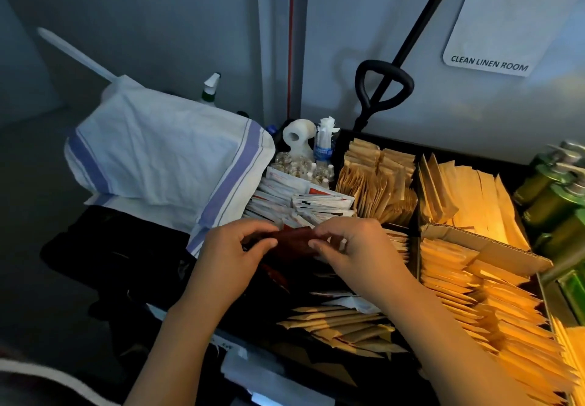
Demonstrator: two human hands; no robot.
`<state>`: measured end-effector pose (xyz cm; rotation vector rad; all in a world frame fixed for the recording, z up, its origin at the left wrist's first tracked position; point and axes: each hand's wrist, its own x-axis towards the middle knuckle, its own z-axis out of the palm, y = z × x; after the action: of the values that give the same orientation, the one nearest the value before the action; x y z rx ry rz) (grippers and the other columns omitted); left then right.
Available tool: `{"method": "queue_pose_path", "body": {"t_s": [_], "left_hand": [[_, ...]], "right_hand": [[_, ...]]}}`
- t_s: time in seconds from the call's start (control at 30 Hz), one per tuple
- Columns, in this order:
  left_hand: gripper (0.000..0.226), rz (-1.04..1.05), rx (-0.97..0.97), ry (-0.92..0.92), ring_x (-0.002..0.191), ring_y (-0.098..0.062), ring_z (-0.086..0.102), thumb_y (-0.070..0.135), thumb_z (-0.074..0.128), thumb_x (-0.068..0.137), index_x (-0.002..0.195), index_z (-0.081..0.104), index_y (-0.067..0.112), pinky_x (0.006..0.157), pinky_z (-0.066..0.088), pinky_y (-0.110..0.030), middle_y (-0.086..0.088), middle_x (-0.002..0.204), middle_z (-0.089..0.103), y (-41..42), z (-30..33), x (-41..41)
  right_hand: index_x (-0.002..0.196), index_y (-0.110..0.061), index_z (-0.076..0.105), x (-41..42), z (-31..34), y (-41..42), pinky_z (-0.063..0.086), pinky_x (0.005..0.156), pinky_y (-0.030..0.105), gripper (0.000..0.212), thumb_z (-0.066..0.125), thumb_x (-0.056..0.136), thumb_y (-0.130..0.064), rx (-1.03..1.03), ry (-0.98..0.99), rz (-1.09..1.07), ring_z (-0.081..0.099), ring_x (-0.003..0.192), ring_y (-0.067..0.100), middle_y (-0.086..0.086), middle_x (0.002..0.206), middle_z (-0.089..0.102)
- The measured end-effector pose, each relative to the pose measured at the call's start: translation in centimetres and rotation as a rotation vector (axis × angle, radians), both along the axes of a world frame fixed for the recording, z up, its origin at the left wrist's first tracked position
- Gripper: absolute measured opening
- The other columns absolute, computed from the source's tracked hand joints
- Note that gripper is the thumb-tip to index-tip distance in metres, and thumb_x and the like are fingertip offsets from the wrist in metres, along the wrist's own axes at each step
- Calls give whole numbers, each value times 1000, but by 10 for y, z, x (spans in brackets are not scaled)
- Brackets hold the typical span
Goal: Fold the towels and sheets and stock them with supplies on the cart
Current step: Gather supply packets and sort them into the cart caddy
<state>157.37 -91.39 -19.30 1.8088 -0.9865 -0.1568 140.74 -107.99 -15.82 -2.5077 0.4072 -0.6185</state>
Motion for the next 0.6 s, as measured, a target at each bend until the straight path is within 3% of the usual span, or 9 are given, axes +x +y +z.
{"method": "queue_pose_path", "body": {"t_s": [0.1, 0.3, 0.5, 0.6], "left_hand": [[25, 26, 21, -39, 91, 1, 71, 16, 82, 86, 100, 78, 35, 81, 52, -9, 25, 94, 74, 10, -6, 15], [27, -44, 17, -90, 93, -1, 71, 14, 81, 86, 104, 77, 34, 84, 52, -10, 24, 96, 73, 17, -14, 29], [31, -190, 30, -144, 99, 1, 68, 14, 81, 85, 109, 77, 33, 87, 51, -12, 22, 101, 72, 11, -17, 26], [22, -259, 92, -215, 97, 1, 67, 16, 79, 88, 107, 79, 29, 89, 54, -24, 17, 102, 73, 5, -20, 22]], "right_hand": [[108, -26, 79, 8, -1, 5, 55, 84, 33, 16, 74, 93, -25, -78, 63, 20, 67, 95, 8, -13, 101, 74], [108, -24, 78, 19, -12, 14, 52, 76, 35, 17, 70, 93, -24, -175, 140, 17, 62, 93, 16, -8, 94, 69], [109, -30, 76, 34, -22, 28, 53, 79, 39, 21, 59, 96, -28, -292, 306, 63, 60, 104, 19, -6, 102, 65], [113, -33, 73, 40, -27, 35, 53, 81, 36, 23, 57, 97, -33, -352, 350, 76, 61, 107, 16, -9, 107, 66]]}}
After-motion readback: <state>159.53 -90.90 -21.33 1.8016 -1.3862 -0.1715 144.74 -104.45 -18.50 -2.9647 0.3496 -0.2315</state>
